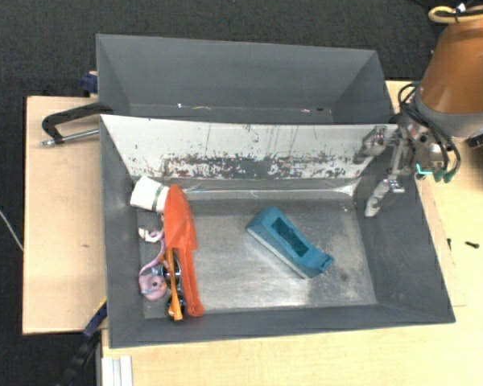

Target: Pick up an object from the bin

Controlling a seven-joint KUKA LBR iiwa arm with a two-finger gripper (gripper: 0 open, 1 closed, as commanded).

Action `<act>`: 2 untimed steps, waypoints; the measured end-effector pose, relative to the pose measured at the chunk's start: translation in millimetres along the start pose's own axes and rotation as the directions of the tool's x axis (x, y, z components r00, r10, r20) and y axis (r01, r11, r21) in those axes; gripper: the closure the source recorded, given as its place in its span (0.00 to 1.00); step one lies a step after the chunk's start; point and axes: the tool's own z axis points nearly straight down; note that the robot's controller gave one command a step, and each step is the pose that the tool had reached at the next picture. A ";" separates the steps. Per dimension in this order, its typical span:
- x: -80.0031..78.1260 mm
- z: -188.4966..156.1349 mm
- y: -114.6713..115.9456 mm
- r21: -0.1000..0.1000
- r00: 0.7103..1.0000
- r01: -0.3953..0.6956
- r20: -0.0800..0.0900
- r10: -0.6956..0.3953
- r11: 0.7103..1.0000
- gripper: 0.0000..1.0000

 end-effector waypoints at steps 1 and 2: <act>-1.6 -5.2 0.5 0.002 1.000 0.002 0.009 -0.002 1.000 0.00; -2.3 43.8 4.9 0.002 0.999 -0.044 0.015 0.044 0.999 0.00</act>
Offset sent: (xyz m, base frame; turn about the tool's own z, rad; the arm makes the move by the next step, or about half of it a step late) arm -0.0019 0.0112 -0.1126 0.0996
